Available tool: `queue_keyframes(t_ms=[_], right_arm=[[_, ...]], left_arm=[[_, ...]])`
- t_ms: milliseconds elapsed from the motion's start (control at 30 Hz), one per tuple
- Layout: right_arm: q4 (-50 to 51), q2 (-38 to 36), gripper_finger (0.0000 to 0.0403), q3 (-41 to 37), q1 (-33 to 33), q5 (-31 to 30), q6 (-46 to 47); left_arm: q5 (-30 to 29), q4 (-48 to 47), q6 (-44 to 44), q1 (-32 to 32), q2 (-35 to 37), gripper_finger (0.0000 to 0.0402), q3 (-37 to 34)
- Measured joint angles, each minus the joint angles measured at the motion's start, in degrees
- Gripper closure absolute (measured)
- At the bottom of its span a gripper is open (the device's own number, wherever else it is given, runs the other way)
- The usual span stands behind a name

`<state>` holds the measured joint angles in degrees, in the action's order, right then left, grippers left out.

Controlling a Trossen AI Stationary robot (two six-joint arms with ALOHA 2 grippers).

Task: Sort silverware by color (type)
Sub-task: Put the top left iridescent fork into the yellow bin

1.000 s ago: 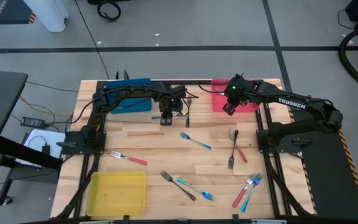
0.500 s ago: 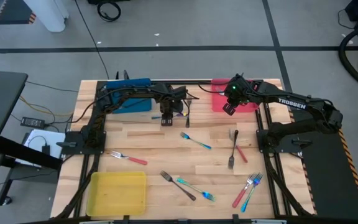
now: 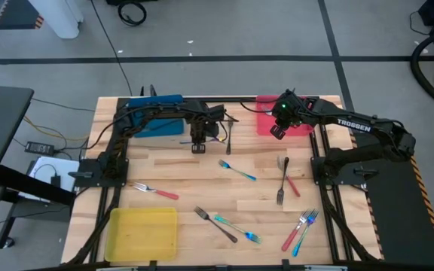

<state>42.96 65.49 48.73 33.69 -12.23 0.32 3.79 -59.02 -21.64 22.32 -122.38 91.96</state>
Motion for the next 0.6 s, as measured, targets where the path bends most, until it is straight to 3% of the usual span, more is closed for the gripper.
queue_keyframes(t_ms=[267,600], right_arm=[[0.07,0.00,0.0300,0.00,0.00,0.11,0.11],[0.53,0.00,0.0300,0.00,0.00,0.39,0.12]], left_arm=[[-0.08,-5.86,3.40,-1.97,7.70,0.0400,0.04],[0.00,-13.23,11.01,-10.46,20.91,0.0401,0.07]])
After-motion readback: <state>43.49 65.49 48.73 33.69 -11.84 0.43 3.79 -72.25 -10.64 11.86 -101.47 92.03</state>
